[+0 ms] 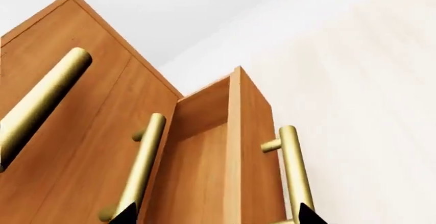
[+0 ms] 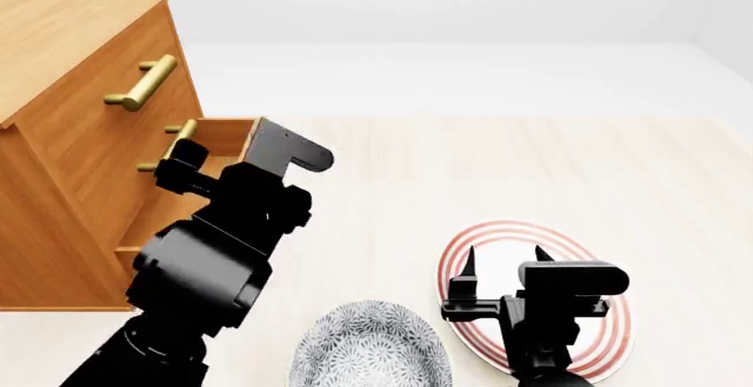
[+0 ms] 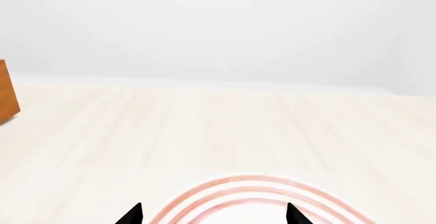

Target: Open the bottom drawer of the cabinet.

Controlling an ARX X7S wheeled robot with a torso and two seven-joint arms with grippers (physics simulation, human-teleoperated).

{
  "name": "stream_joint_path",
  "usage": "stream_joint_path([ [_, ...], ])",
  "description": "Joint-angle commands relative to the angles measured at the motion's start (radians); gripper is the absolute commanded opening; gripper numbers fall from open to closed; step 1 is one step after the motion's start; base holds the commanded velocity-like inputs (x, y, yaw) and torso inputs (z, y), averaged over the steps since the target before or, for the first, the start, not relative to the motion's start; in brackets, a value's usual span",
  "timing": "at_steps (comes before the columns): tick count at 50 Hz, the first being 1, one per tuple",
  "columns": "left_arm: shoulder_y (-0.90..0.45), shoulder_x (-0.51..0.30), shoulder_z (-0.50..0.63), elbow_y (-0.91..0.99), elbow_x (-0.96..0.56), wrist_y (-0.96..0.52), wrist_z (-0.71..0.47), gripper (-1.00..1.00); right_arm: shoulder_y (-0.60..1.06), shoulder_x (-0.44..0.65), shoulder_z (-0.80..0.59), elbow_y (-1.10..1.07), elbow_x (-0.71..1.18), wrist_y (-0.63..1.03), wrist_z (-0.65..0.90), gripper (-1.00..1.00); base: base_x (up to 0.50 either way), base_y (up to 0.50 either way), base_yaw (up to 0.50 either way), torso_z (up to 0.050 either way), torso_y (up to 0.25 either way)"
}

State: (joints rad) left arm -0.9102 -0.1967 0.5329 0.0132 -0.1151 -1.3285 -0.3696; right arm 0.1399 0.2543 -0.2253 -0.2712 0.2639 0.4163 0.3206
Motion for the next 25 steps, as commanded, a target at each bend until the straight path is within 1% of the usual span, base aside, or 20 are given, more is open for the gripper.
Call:
stream_joint_path([
  [1, -0.067, 0.051, -0.163, -0.195, -0.060, 0.010, 0.044, 1.00, 0.002, 0.004, -0.002, -0.004, 0.005, 0.002, 0.004, 1.00, 0.00, 0.00, 0.00, 0.000, 0.000],
  [5, -0.099, 0.060, -0.189, -0.299, -0.074, 0.017, 0.062, 1.00, 0.003, 0.004, -0.003, -0.001, 0.006, -0.001, 0.005, 1.00, 0.00, 0.00, 0.00, 0.000, 0.000],
  [12, -0.152, 0.068, -0.217, -0.525, -0.076, 0.095, 0.076, 1.00, 0.004, 0.005, -0.006, 0.006, 0.007, -0.006, 0.007, 1.00, 0.00, 0.00, 0.00, 0.000, 0.000],
  [20, -0.207, 0.066, -0.251, -0.690, -0.087, 0.154, 0.093, 1.00, 0.004, 0.006, -0.010, 0.012, 0.007, -0.011, 0.008, 1.00, 0.00, 0.00, 0.00, 0.000, 0.000],
  [25, -0.225, 0.065, -0.249, -0.763, -0.091, 0.185, 0.113, 1.00, 0.003, 0.008, -0.011, 0.011, 0.009, -0.011, 0.010, 1.00, 0.00, 0.00, 0.00, 0.000, 0.000],
])
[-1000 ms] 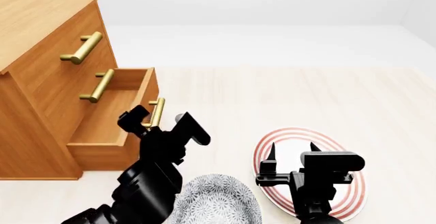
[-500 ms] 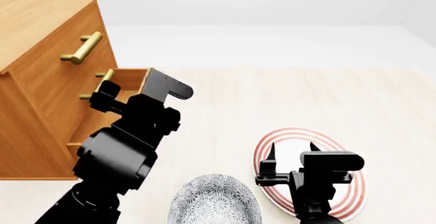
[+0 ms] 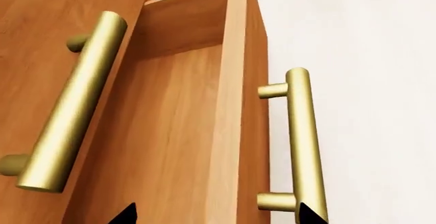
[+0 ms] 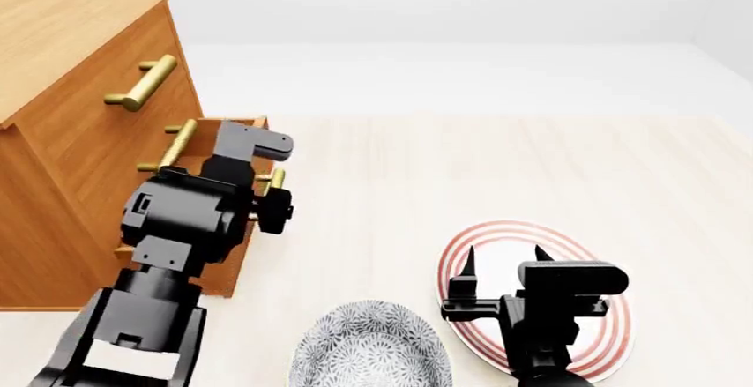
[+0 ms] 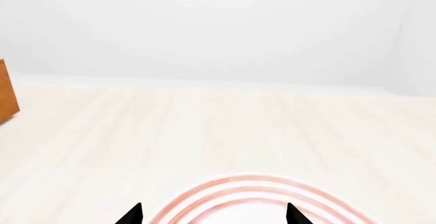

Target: Open the bottom drawer of the cabinet.

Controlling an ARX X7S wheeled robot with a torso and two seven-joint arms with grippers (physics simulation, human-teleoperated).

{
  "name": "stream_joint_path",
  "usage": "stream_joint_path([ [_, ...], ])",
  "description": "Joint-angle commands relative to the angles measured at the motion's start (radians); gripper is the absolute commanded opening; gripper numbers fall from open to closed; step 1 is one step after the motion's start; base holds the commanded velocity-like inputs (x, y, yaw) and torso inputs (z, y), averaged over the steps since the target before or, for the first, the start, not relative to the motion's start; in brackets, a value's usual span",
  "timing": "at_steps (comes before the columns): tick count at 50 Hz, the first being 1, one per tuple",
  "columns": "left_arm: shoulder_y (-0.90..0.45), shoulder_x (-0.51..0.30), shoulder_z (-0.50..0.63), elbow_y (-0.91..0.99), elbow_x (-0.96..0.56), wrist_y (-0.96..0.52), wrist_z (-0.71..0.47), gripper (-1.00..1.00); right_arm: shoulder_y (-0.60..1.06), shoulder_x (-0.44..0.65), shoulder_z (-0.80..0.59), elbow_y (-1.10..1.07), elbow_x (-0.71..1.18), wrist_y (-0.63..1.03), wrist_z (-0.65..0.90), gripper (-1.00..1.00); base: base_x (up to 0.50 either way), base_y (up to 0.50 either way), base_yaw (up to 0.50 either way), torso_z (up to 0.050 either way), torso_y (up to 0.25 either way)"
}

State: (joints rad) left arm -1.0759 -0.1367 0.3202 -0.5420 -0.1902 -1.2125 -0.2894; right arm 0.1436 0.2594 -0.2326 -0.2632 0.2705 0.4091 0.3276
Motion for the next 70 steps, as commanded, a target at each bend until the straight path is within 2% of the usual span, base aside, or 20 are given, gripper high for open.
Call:
stream_joint_path([
  [1, -0.066, 0.005, -0.036, -0.233, -0.017, 0.078, 0.039, 1.00, 0.000, 0.003, -0.003, 0.005, 0.003, -0.004, 0.003, 1.00, 0.00, 0.00, 0.00, 0.000, 0.000],
  [9, -0.095, 0.000, -0.028, -0.331, -0.025, 0.127, 0.087, 1.00, 0.004, 0.003, -0.007, 0.004, 0.006, 0.000, 0.006, 1.00, 0.00, 0.00, 0.00, 0.000, 0.000],
  [21, -0.025, -0.032, 0.021, -0.099, -0.119, -0.010, 0.252, 1.00, 0.007, 0.007, -0.011, -0.008, 0.011, 0.008, 0.011, 1.00, 0.00, 0.00, 0.00, 0.000, 0.000],
  [34, 0.006, -0.024, 0.051, -0.001, -0.139, -0.042, 0.262, 1.00, 0.006, 0.010, -0.014, 0.001, 0.013, -0.002, 0.014, 1.00, 0.00, 0.00, 0.00, 0.000, 0.000],
  [56, 0.006, 0.096, 0.140, -0.023, -0.168, -0.016, 0.292, 1.00, -0.001, 0.020, -0.013, -0.004, 0.025, -0.010, 0.019, 1.00, 0.00, 0.00, 0.00, 0.000, 0.000],
  [70, 0.011, 0.116, 0.145, 0.049, -0.262, -0.071, 0.296, 1.00, -0.003, 0.029, -0.011, -0.020, 0.034, -0.005, 0.025, 1.00, 0.00, 0.00, 0.00, 0.000, 0.000],
])
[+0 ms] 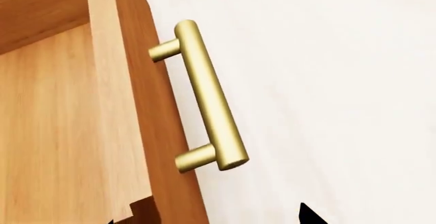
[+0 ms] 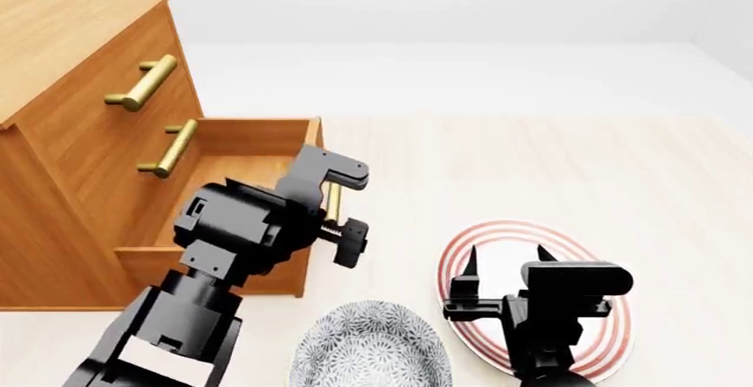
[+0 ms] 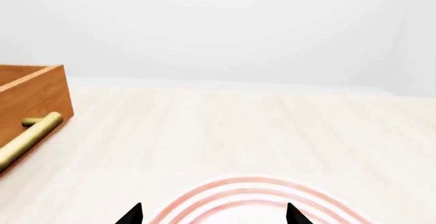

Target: Open the bottom drawer of the cabinet.

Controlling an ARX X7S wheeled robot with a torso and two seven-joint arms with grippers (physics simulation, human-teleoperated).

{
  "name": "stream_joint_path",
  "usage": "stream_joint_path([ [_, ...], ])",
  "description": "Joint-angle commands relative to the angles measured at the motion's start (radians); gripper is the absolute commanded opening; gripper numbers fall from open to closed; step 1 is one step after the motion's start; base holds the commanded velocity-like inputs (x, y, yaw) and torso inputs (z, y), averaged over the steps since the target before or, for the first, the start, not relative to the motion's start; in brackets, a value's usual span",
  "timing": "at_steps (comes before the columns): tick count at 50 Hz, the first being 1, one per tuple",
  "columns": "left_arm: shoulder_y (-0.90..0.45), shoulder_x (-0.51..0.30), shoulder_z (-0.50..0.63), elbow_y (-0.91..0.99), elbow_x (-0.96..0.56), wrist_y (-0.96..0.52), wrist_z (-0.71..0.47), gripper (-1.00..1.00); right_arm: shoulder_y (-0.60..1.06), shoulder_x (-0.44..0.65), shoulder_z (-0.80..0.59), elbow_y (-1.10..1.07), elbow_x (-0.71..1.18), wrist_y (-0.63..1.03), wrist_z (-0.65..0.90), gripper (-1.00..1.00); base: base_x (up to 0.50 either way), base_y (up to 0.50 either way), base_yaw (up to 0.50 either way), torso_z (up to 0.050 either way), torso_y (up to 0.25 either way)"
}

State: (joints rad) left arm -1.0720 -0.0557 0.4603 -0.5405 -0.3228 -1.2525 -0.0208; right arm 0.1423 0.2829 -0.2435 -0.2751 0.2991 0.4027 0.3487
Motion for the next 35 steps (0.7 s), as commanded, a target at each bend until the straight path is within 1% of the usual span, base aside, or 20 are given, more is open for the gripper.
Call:
stream_joint_path([
  [1, 0.006, 0.035, 0.004, 0.051, -0.137, -0.034, 0.028, 1.00, -0.002, 0.005, -0.001, -0.009, 0.006, 0.001, 0.004, 1.00, 0.00, 0.00, 0.00, 0.000, 0.000],
  [11, 0.019, 0.019, 0.019, 0.095, -0.179, -0.026, 0.036, 1.00, -0.001, 0.006, -0.004, 0.005, 0.007, -0.010, 0.005, 1.00, 0.00, 0.00, 0.00, 0.000, 0.000],
  [14, 0.027, 0.010, 0.007, 0.127, -0.183, -0.014, 0.017, 1.00, -0.001, 0.006, -0.005, 0.004, 0.007, -0.010, 0.006, 1.00, 0.00, 0.00, 0.00, 0.000, 0.003],
  [16, 0.050, -0.002, -0.028, 0.211, -0.161, 0.025, -0.058, 1.00, -0.001, 0.008, -0.006, -0.004, 0.008, -0.005, 0.009, 1.00, 0.00, 0.00, 0.00, 0.000, 0.000],
  [17, 0.083, -0.024, -0.047, 0.354, -0.143, 0.064, -0.115, 1.00, 0.000, 0.008, -0.008, -0.010, 0.008, -0.001, 0.010, 1.00, 0.00, 0.00, 0.00, 0.000, 0.010],
  [18, 0.084, -0.030, -0.061, 0.406, -0.154, 0.018, -0.137, 1.00, 0.002, 0.008, -0.009, -0.009, 0.007, 0.000, 0.011, 1.00, 0.00, 0.00, 0.00, 0.000, 0.000],
  [19, 0.086, -0.031, -0.083, 0.456, -0.149, 0.002, -0.176, 1.00, 0.004, 0.007, -0.010, -0.007, 0.007, 0.000, 0.011, 1.00, 0.00, 0.00, 0.00, 0.000, 0.000],
  [20, 0.086, -0.022, -0.183, 0.594, -0.214, -0.111, -0.206, 1.00, 0.007, 0.006, -0.014, -0.007, 0.004, 0.002, 0.013, 1.00, 0.00, 0.00, 0.00, 0.000, 0.000],
  [21, 0.089, -0.025, -0.210, 0.700, -0.219, -0.151, -0.250, 1.00, 0.007, 0.006, -0.016, -0.012, 0.004, 0.003, 0.014, 1.00, 0.00, 0.00, 0.00, 0.000, 0.012],
  [23, 0.083, -0.011, -0.286, 0.825, -0.290, -0.278, -0.265, 1.00, 0.006, 0.006, -0.017, -0.018, 0.004, 0.005, 0.016, 1.00, 0.00, 0.00, 0.00, 0.000, 0.000],
  [24, 0.080, -0.017, -0.318, 0.898, -0.348, -0.317, -0.331, 1.00, 0.007, 0.006, -0.016, -0.021, 0.005, 0.007, 0.019, 1.00, 0.00, 0.00, 0.00, 0.000, 0.000],
  [25, 0.074, -0.060, -0.362, 0.949, -0.498, -0.318, -0.481, 1.00, 0.008, 0.006, -0.015, -0.027, 0.007, 0.010, 0.020, 1.00, 0.00, 0.00, 0.00, 0.000, 0.000],
  [27, 0.066, -0.099, -0.404, 0.936, -0.798, -0.316, -0.781, 1.00, 0.007, 0.007, -0.015, -0.039, 0.008, 0.012, 0.023, 1.00, 0.00, 0.00, 0.00, 0.000, 0.000],
  [28, 0.098, -0.121, -0.431, 0.976, -0.948, -0.315, -0.894, 1.00, 0.004, 0.011, -0.014, -0.060, 0.010, 0.018, 0.026, 1.00, 0.00, 0.00, 0.00, 0.000, 0.000],
  [29, 0.130, -0.131, -0.448, 1.014, -1.028, -0.307, -0.944, 1.00, 0.004, 0.014, -0.012, -0.073, 0.012, 0.025, 0.030, 1.00, 0.00, 0.00, 0.00, 0.000, 0.000],
  [30, 0.153, -0.142, -0.452, 1.042, -1.054, -0.298, -0.945, 1.00, 0.006, 0.016, -0.009, -0.082, 0.015, 0.030, 0.032, 1.00, 0.00, 0.00, 0.00, 0.000, 0.000],
  [31, 0.225, -0.161, -0.474, 1.120, -1.070, -0.273, -0.937, 1.00, 0.010, 0.020, -0.003, -0.105, 0.015, 0.041, 0.042, 1.00, 0.00, 0.00, 0.00, 0.000, 0.000],
  [33, 0.293, -0.181, -0.486, 1.193, -1.056, -0.230, -0.896, 1.00, 0.013, 0.024, 0.002, -0.129, 0.015, 0.052, 0.052, 1.00, 0.00, 0.00, 0.00, 0.000, 0.000],
  [34, 0.350, -0.205, -0.471, 1.263, -0.988, -0.179, -0.843, 1.00, 0.017, 0.027, 0.006, -0.148, 0.011, 0.052, 0.059, 1.00, 0.00, 0.00, 0.00, 0.000, 0.000],
  [35, 0.431, -0.243, -0.425, 1.355, -0.855, -0.077, -0.763, 1.00, 0.025, 0.032, 0.010, -0.178, 0.010, 0.061, 0.066, 1.00, 0.00, 0.00, 0.00, 0.000, 0.000],
])
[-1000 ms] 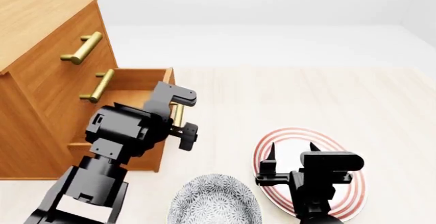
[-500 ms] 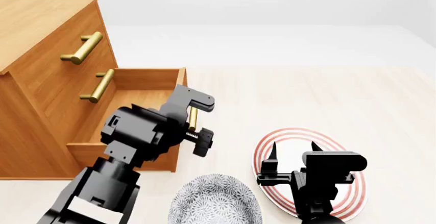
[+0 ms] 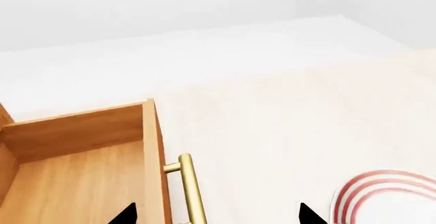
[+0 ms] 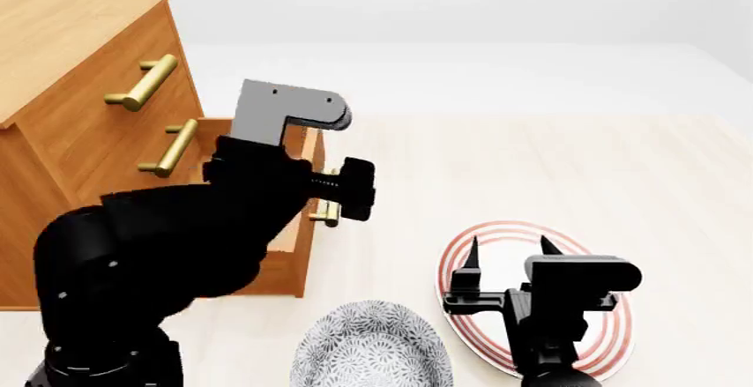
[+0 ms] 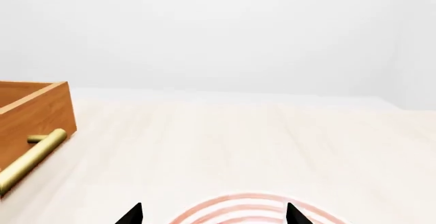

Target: Open the bottom drawer of the cabinet.

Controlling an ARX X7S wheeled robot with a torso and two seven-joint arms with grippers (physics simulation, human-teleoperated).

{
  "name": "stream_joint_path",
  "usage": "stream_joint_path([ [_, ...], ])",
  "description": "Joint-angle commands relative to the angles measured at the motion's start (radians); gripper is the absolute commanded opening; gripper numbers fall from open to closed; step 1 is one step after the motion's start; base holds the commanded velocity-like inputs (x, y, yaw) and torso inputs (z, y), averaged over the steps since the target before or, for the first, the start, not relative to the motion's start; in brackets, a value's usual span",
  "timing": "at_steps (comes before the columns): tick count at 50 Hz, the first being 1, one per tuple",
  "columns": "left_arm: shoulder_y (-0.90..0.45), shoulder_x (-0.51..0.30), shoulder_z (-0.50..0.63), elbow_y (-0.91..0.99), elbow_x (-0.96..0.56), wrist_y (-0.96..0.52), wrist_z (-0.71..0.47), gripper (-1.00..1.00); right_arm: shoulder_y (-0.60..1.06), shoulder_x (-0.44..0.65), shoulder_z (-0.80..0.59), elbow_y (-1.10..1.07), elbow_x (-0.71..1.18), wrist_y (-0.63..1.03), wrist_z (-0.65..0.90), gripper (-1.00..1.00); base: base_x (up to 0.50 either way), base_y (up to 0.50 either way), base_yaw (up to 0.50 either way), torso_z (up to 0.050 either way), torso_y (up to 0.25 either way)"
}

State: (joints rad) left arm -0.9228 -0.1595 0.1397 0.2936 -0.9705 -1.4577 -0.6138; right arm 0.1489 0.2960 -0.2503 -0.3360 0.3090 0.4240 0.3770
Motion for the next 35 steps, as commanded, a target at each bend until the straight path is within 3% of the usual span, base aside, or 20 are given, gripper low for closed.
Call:
stream_joint_path([
  [1, 0.337, -0.166, -0.058, 0.556, -0.103, 0.200, -0.127, 1.00, 0.027, 0.023, 0.017, -0.147, -0.004, 0.048, 0.044, 1.00, 0.00, 0.00, 0.00, 0.000, 0.000],
  [4, 0.436, -0.249, 0.132, 0.623, 0.262, 0.459, -0.073, 1.00, 0.059, 0.057, -0.027, -0.273, -0.099, 0.057, 0.079, 1.00, 0.00, 0.00, 0.00, 0.000, 0.000],
  [5, 0.448, -0.252, 0.148, 0.638, 0.300, 0.495, -0.075, 1.00, 0.078, 0.061, -0.026, -0.315, -0.097, 0.076, 0.080, 1.00, 0.00, 0.00, 0.00, 0.000, 0.000],
  [10, 0.428, -0.242, 0.108, 0.687, 0.264, 0.590, -0.025, 1.00, 0.192, 0.079, -0.030, -0.460, -0.098, 0.170, 0.080, 1.00, 0.00, 0.00, 0.00, 0.000, 0.000],
  [13, 0.415, -0.251, 0.144, 0.699, 0.327, 0.622, -0.025, 1.00, 0.229, 0.094, -0.065, -0.512, -0.135, 0.184, 0.082, 1.00, 0.00, 0.00, 0.00, 0.000, 0.000],
  [17, 0.376, -0.278, 0.175, 0.753, 0.368, 0.659, -0.111, 1.00, 0.296, 0.096, -0.113, -0.643, -0.176, 0.264, 0.097, 1.00, 0.00, 0.00, 0.00, 0.000, 0.000],
  [22, 0.202, -0.463, 0.318, 0.753, 0.125, 0.794, -0.381, 1.00, 0.390, 0.119, -0.141, -0.711, -0.116, 0.350, 0.149, 1.00, 0.00, 0.00, 0.00, 0.000, 0.000],
  [25, 0.100, -0.532, 0.413, 0.752, 0.068, 0.855, -0.479, 1.00, 0.543, 0.280, -0.232, -0.711, 0.137, 0.321, 0.406, 1.00, 0.00, 0.00, 0.00, 0.000, 0.000],
  [29, 0.019, -0.576, 0.469, 0.750, 0.023, 0.895, -0.536, 1.00, 0.737, 0.417, -0.394, -0.710, 0.337, 0.258, 0.642, 1.00, 0.00, 0.00, 0.00, 0.000, 0.000],
  [35, 0.012, -0.590, 0.471, 0.733, 0.013, 0.918, -0.526, 1.00, 0.834, 0.451, -0.460, -0.706, 0.404, 0.230, 0.719, 1.00, 0.00, 0.00, 0.00, 0.000, 0.000],
])
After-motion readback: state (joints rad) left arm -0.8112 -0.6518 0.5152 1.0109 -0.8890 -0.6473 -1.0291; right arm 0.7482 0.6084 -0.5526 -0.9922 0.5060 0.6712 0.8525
